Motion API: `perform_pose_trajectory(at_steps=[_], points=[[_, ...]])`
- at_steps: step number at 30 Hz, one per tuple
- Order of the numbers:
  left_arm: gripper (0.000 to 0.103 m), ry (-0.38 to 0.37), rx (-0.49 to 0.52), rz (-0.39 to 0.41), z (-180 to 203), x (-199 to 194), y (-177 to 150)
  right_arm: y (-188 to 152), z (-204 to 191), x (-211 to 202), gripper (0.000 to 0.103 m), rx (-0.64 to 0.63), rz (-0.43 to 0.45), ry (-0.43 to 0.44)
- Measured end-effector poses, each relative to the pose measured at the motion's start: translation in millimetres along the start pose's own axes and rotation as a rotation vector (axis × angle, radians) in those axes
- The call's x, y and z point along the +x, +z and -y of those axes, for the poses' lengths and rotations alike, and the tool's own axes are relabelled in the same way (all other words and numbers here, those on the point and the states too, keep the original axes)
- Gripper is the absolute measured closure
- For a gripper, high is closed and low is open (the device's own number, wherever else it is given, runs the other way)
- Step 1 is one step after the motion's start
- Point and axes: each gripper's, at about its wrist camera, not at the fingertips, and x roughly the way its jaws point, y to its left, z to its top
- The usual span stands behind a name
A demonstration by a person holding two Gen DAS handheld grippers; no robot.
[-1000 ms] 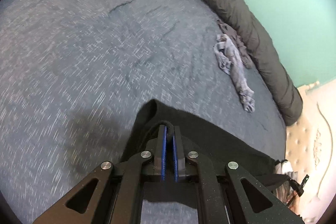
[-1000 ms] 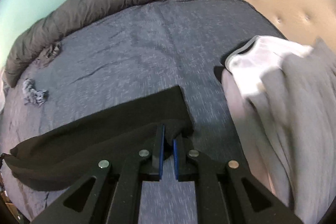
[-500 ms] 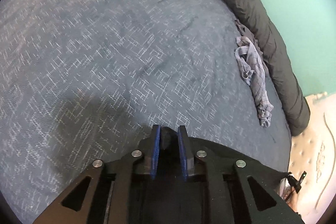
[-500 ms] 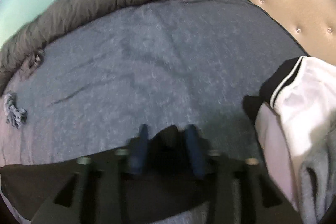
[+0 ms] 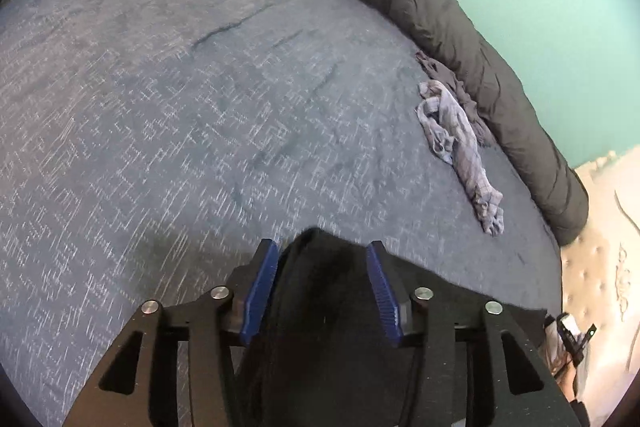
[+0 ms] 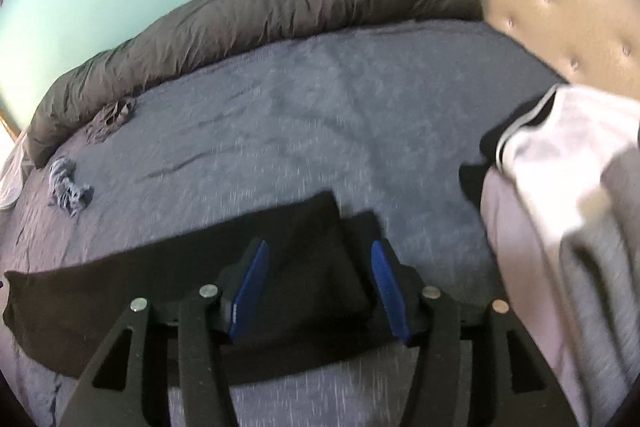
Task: Fold clothes
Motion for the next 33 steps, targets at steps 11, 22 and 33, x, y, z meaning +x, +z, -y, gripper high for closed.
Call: perform_pose_trajectory(at_steps=[11,22,33], points=[[0.037,0.067,-0.061,0.070,-16.7,-29.2,-5.2,-24.0,11.2,27.4,0.048,0.158,-0.127,0.046],[0.035,0.114,0.124,0.003,21.8,-8.9,-34.5,-24.9,17.1,23.1,0.096,0.208,-0.065,0.031],[0.035,0.143,0.225,-0.087,44.8,23.7,-55.0,-4.5,22.3,-10.1,0.098,0.112,-0.098,-0.059]])
